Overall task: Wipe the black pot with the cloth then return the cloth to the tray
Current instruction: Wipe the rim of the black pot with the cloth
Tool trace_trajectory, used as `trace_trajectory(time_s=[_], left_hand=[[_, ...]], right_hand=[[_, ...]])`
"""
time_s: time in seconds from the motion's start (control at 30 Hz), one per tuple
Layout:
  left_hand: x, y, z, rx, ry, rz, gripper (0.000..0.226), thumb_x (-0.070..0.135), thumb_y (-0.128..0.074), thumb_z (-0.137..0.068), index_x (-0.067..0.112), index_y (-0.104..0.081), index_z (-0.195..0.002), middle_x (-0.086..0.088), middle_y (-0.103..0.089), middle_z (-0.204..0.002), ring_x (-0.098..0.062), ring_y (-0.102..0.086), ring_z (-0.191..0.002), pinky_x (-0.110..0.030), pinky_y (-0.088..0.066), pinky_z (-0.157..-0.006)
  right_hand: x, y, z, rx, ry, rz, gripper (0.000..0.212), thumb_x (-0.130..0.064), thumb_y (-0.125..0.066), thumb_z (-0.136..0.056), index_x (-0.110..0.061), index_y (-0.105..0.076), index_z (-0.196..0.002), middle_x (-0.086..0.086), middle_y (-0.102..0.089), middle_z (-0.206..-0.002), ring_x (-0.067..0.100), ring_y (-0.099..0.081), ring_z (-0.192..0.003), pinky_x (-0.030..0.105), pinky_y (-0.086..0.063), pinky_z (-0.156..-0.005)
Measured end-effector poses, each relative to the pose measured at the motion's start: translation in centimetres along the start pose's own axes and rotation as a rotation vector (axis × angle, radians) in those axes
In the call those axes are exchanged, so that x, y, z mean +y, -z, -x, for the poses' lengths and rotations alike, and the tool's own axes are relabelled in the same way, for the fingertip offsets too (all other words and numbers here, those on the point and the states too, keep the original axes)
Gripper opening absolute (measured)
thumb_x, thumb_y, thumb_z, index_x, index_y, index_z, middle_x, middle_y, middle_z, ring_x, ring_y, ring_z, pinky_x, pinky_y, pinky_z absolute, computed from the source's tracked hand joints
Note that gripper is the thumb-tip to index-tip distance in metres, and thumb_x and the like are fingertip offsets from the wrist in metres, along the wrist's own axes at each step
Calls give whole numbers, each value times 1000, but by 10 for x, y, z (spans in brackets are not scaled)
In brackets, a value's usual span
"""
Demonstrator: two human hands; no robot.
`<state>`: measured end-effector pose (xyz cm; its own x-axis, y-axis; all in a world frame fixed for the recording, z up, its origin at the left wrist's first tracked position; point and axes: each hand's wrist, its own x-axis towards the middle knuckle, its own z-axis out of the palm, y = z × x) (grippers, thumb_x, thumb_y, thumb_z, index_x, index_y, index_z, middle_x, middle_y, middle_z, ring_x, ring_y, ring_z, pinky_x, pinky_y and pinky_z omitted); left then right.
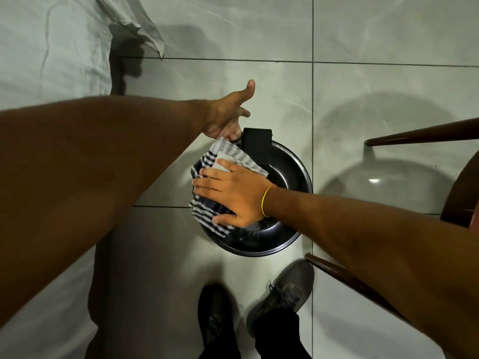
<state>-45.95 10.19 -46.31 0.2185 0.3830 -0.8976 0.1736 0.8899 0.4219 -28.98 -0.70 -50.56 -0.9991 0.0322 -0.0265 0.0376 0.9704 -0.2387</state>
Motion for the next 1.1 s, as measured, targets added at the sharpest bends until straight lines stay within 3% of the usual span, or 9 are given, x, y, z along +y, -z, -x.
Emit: trace_trajectory(time_s=[0.03,0.1,0.27,0.37,0.57,0.77,0.9,1.0,1.1], left_hand=[[-1,-1,-2,31,2,-48,111,96,-16,-84,23,-16,-169,-43,-64,-114,-18,-49,-57,-25,-42,-52],[-3,-2,-6,69,24,-137,104,93,-21,-87,24,-28,-165,-20,-61,-78,-16,-40,-56,-24,-38,-52],[-7,-9,-9,73,64,-309,74,78,-36,-98,20,-61,-136,0,-39,-69,-12,-34,-57,-24,-34,-56],[-10,-12,-12,111,51,-366,59,73,-44,-99,21,-64,-119,0,-53,-81,-13,-48,-64,-27,-45,-68],[-15,-17,-12,128,43,-511,58,67,-43,-103,18,-64,-127,-5,-68,-125,-27,-66,-115,-45,-50,-108],[-18,-12,-4,42,86,-333,76,72,-26,-104,13,-71,-120,-12,-77,-116,-28,-75,-93,-45,-57,-98],[-25,-6,0,64,108,-283,94,82,-20,-97,9,-53,-147,-16,-60,-149,-29,-64,-125,-46,-43,-115],[-19,-11,9,162,33,-354,90,82,-25,-97,12,-53,-148,-16,-62,-138,-29,-63,-113,-41,-49,-97],[1,-27,11,213,-107,-437,75,71,-44,-100,14,-56,-147,-12,-63,-139,-31,-61,-119,-44,-52,-97]], right_hand=[[0,-1,0,-5,59,-2,80,-67,-47,-101,-14,-51,-161,9,-49,-169,34,-42,-159,62,-25,-131],[0,-3,0,-8,169,-11,78,-66,-50,-100,-14,-54,-158,9,-51,-167,35,-43,-158,63,-25,-131],[2,-2,-3,-31,289,0,78,-66,-49,-101,-14,-54,-158,9,-51,-168,36,-42,-158,64,-23,-131],[-3,-6,0,-8,200,6,79,-67,-45,-103,-15,-50,-162,9,-48,-170,36,-41,-159,62,-24,-132],[-20,-5,5,75,-347,-4,83,-73,-36,-104,-18,-44,-165,7,-38,-176,34,-34,-162,61,-19,-133],[-27,-1,1,146,-720,-42,82,-70,-38,-104,-16,-47,-164,8,-39,-175,35,-28,-165,63,-14,-135],[-27,1,-7,150,-882,-58,81,-68,-36,-105,-15,-43,-165,8,-40,-174,35,-29,-164,64,-12,-135],[-27,2,-9,141,-906,-62,78,-67,-38,-105,-15,-46,-163,9,-43,-171,36,-32,-162,64,-14,-134],[-26,4,-7,126,-880,-67,77,-66,-38,-105,-14,-46,-161,11,-43,-170,36,-34,-160,64,-14,-134]])
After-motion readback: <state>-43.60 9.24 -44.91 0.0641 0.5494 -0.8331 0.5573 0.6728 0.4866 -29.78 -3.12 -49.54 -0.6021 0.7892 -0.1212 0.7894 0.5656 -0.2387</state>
